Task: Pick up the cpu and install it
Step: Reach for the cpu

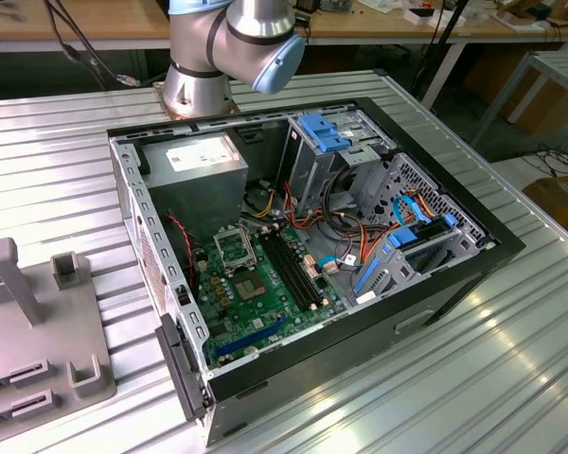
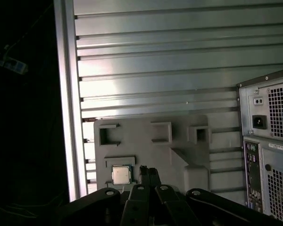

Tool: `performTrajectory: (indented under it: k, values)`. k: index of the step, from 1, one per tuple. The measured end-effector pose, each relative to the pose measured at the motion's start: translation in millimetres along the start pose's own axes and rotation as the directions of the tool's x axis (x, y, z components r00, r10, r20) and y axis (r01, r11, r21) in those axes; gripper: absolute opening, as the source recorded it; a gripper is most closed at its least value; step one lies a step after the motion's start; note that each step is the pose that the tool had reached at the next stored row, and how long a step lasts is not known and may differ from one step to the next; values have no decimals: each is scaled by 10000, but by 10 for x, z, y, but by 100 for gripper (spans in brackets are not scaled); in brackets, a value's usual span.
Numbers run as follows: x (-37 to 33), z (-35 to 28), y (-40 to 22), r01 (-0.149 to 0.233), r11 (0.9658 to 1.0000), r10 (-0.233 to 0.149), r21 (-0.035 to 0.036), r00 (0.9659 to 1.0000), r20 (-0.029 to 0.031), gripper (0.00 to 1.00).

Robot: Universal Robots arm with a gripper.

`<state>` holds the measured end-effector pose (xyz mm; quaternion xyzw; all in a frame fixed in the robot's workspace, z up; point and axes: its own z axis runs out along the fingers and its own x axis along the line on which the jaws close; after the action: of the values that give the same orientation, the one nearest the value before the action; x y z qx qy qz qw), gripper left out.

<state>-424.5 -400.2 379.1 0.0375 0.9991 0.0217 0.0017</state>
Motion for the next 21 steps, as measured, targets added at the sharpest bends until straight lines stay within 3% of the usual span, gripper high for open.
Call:
performTrajectory:
  k: [16,21]
  values:
    - [164,6,-23,0,10000,0,1,10000,-1,12]
    - [185,7,-25,2,10000,-2,0,10000,0,12]
